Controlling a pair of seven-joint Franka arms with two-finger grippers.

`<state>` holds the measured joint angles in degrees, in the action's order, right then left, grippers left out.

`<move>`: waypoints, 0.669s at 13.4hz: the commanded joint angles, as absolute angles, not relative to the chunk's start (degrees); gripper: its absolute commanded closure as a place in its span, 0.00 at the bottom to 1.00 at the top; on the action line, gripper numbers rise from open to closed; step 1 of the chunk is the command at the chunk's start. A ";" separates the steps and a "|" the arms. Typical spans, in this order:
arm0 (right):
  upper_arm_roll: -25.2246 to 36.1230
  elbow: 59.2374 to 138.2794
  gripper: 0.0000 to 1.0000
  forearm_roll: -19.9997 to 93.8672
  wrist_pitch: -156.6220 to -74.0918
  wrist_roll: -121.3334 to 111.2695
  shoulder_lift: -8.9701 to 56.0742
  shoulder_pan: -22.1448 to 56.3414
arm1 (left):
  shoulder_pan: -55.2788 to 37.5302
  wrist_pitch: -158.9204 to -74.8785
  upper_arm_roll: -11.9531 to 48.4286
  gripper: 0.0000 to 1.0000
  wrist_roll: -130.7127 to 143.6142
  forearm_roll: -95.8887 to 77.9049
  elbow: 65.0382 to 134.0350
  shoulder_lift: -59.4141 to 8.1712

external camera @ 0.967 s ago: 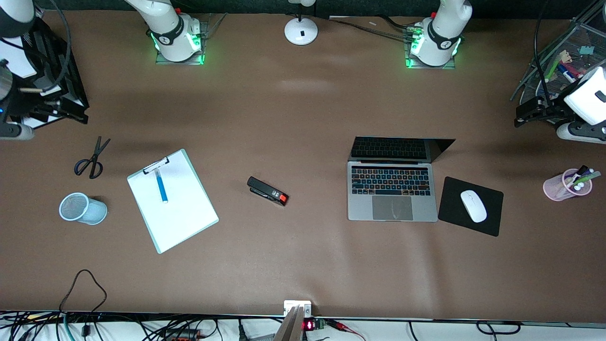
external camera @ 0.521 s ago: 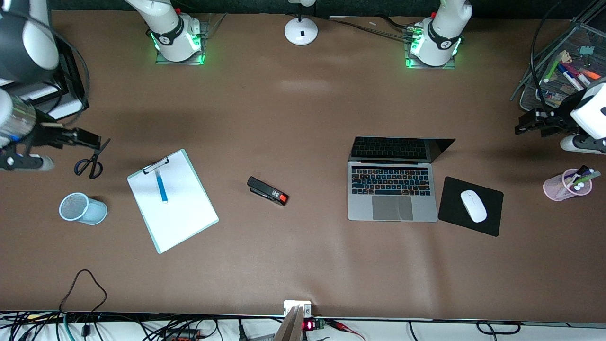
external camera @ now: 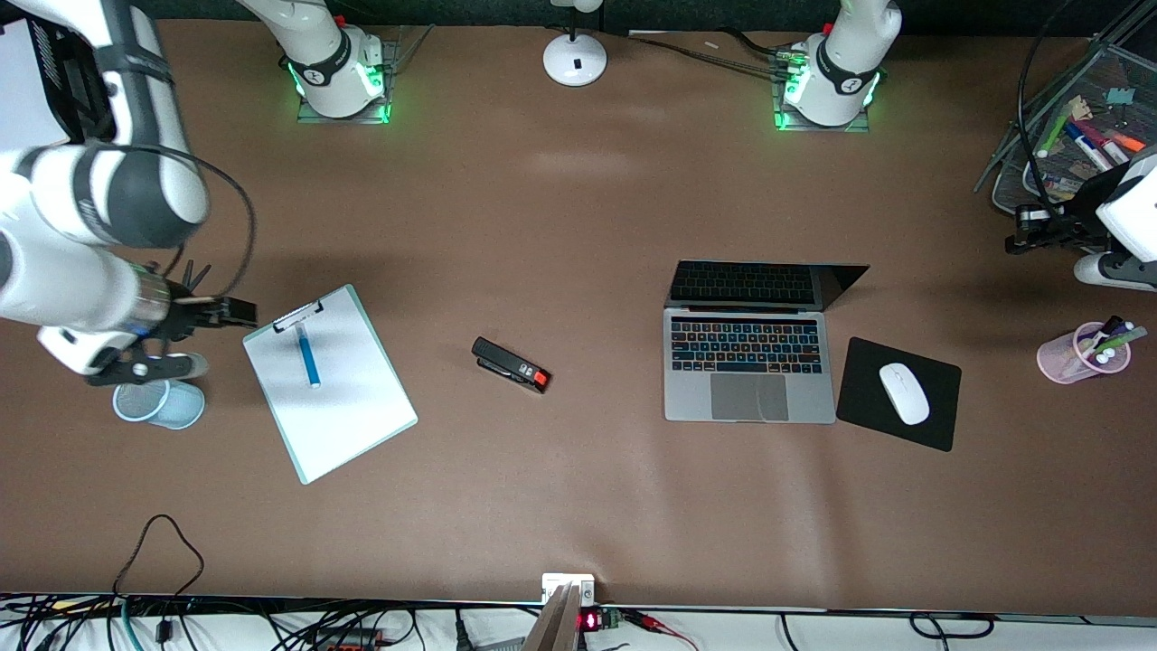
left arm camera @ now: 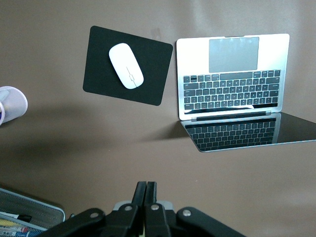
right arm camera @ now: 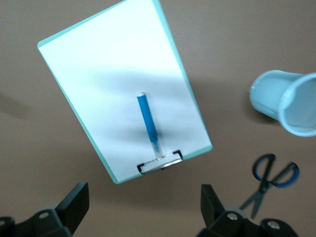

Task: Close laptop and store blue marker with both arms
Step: 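Reach the right gripper down to the blue marker on the clipboard, then grasp the blue marker with the right gripper while the left gripper reaches the laptop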

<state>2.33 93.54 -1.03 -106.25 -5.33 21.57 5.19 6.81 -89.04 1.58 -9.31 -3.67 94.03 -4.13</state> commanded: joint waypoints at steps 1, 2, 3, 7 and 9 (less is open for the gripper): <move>2.29 92.37 0.00 -2.02 -108.36 -6.15 25.13 6.07 | 6.68 -87.54 1.67 0.95 -10.11 -4.04 91.85 -5.19; 2.29 92.37 0.00 -2.02 -109.24 -6.41 26.44 5.98 | 6.59 -87.45 1.67 0.95 -10.11 -4.04 91.85 -5.19; 2.29 92.46 0.00 -1.93 -110.21 -7.90 27.85 5.89 | 6.59 -87.02 1.76 0.95 -9.93 -4.04 91.85 -5.19; 2.29 92.55 0.00 -1.06 -115.04 -17.38 32.95 5.19 | 6.59 -85.25 3.16 0.95 -9.32 -4.13 91.85 -4.92; 2.37 92.99 0.00 -1.05 -118.29 -17.93 34.88 5.10 | 6.59 -82.98 4.13 0.95 -7.48 -4.13 91.85 -4.66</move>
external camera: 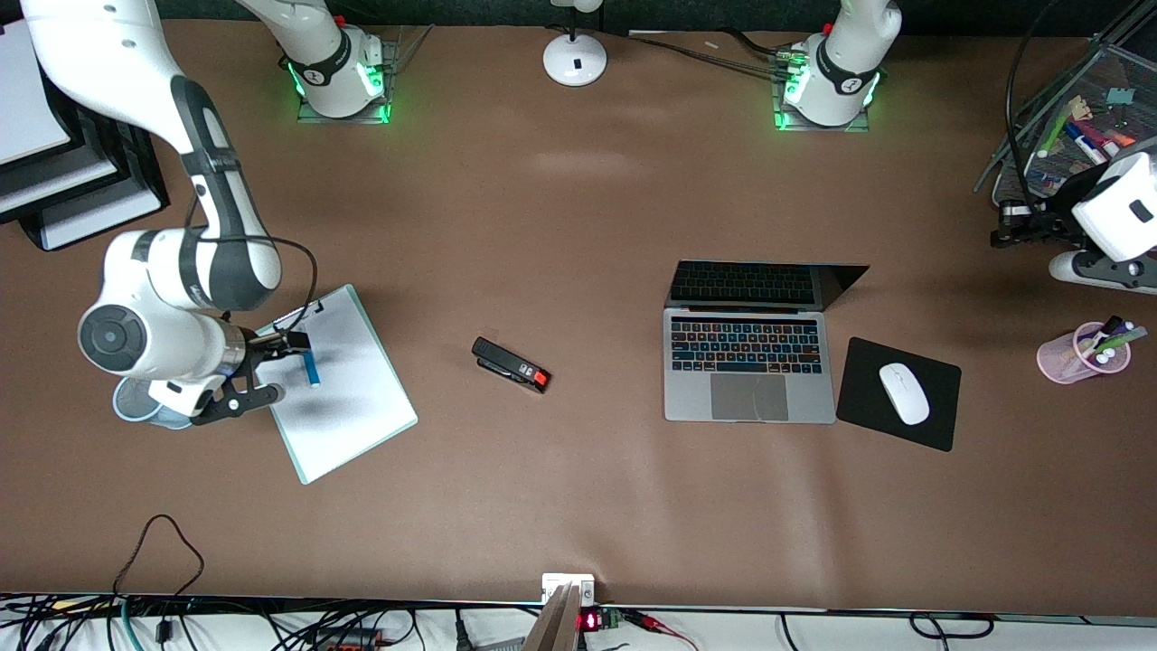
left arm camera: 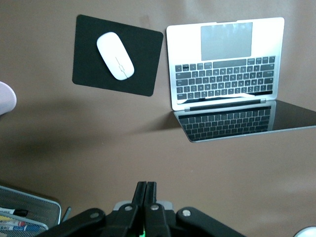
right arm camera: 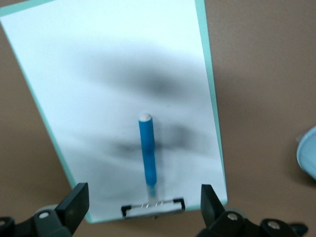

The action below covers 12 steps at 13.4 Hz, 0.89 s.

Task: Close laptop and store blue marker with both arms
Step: 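Grasp the blue marker with the right gripper while the left gripper reaches the laptop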

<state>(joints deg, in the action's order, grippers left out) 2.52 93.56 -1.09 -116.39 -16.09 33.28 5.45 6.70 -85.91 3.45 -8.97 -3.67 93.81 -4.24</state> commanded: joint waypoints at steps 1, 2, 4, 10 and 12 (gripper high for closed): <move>2.37 92.99 0.00 -1.05 -119.87 -17.93 36.02 4.92 | 6.59 -82.27 5.00 0.95 -6.34 -4.13 91.85 -4.48; 2.37 93.42 0.00 -1.05 -121.62 -17.93 36.47 4.75 | 6.68 -81.57 6.31 0.95 -4.68 -4.22 91.85 -4.31; 2.37 94.74 0.00 -1.14 -125.05 -17.93 36.83 5.36 | 6.68 -80.16 8.95 0.94 -0.99 -5.35 91.93 -4.39; 2.37 94.66 0.16 -1.32 -126.65 -17.58 38.93 5.27 | 4.67 -86.47 12.83 0.95 4.03 -9.05 98.59 -5.45; 2.37 94.57 0.21 -1.14 -126.74 -17.14 39.46 5.36 | 2.04 -87.19 12.83 0.96 7.63 -9.75 100.19 -5.27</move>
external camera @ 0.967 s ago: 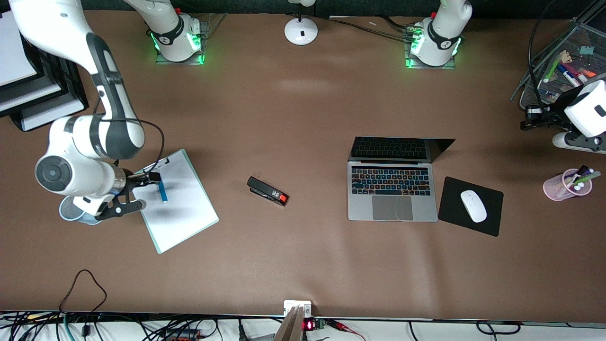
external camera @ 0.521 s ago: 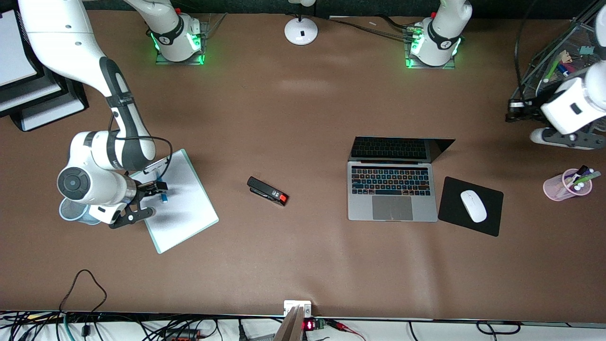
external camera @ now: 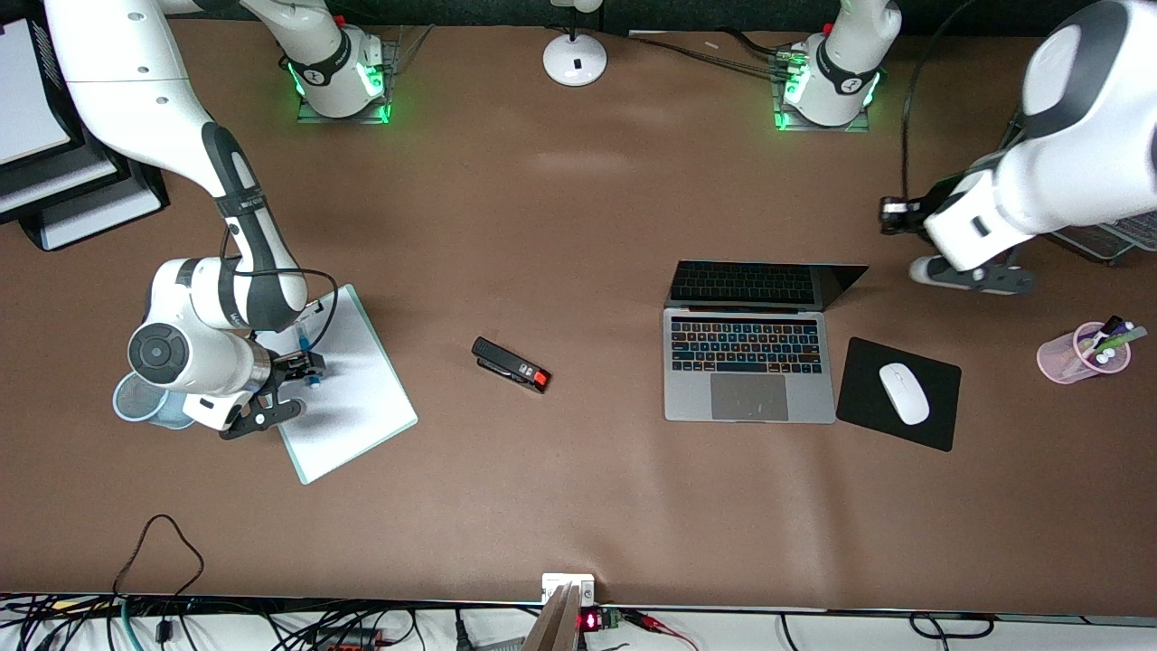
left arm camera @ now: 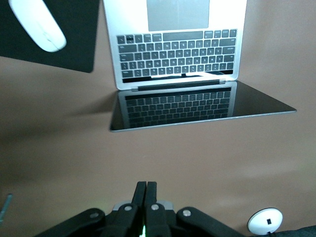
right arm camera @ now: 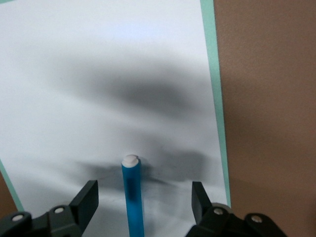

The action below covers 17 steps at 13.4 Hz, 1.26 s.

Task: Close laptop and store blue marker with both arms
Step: 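Grasp the blue marker with the right gripper while the left gripper reaches the laptop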

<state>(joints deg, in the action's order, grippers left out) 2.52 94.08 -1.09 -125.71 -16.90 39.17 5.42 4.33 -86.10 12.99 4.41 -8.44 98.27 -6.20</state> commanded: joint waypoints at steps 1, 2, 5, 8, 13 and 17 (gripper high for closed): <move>2.37 94.57 0.22 -1.14 -126.83 -17.05 39.64 5.36 | 0.89 -87.27 12.83 0.97 9.21 -9.76 100.89 -5.27; 2.37 94.57 0.22 -1.14 -126.83 -17.14 39.90 5.36 | -0.25 -87.36 12.83 0.97 10.27 -9.76 101.86 -5.19; 2.29 94.57 0.26 -1.14 -126.83 -17.40 40.60 5.36 | -1.23 -90.60 13.62 0.97 11.34 -9.76 105.63 -4.31; 2.29 94.57 0.37 -1.14 -127.00 -17.49 40.61 5.36 | -1.40 -97.45 15.03 0.97 11.77 -9.84 114.67 0.68; 2.29 94.48 0.47 -1.14 -126.91 -17.05 40.61 5.45 | -1.14 -106.05 20.39 0.97 15.38 -10.02 121.89 2.02; 2.29 94.31 0.49 -1.14 -126.91 -17.05 40.61 6.06 | -1.06 -113.10 20.39 0.97 15.38 -9.93 125.16 0.80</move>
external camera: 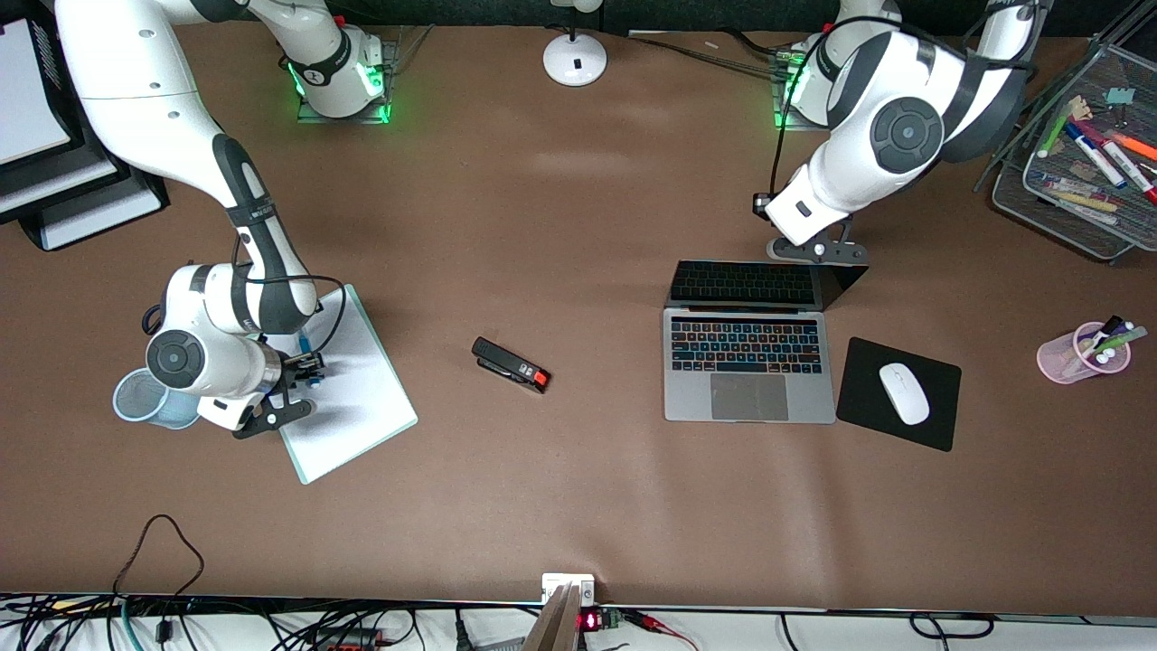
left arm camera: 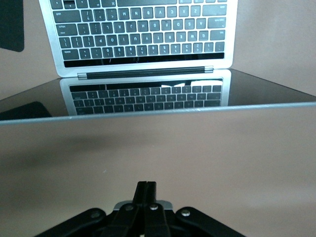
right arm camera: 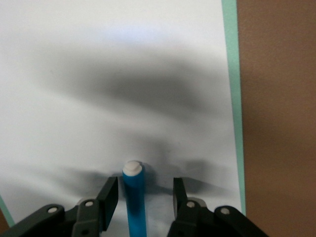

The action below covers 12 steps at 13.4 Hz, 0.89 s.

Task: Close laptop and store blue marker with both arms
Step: 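Hook the left gripper behind the laptop lid and start pushing it down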

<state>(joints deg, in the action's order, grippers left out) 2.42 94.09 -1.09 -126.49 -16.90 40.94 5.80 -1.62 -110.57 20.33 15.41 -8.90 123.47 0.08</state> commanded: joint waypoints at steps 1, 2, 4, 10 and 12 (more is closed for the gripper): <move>2.29 94.22 0.48 -1.14 -126.83 -17.05 40.61 6.41 | -0.88 -114.77 20.39 0.97 15.38 -9.93 125.16 -0.60; 2.29 94.13 0.48 -1.14 -126.83 -17.05 40.61 6.50 | -0.88 -116.44 20.39 0.97 15.29 -9.84 125.16 -1.49; 2.29 94.13 0.49 -1.14 -126.91 -17.14 40.61 6.59 | -0.88 -119.78 20.30 0.97 15.12 -9.41 124.81 -3.16; 2.29 94.04 0.68 -1.14 -127.00 -17.14 40.61 6.42 | -0.09 -125.41 19.95 0.98 14.33 -9.05 124.19 -6.06; 2.29 94.04 0.74 -1.05 -127.00 -17.05 40.69 6.33 | 0.87 -126.21 19.95 0.98 13.19 -7.22 123.67 -6.59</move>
<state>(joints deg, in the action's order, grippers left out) 2.39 94.00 -1.09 -126.79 -16.90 40.94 6.52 -0.15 -125.64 19.99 14.99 -8.73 125.00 -5.91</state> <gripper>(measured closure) 0.674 0.978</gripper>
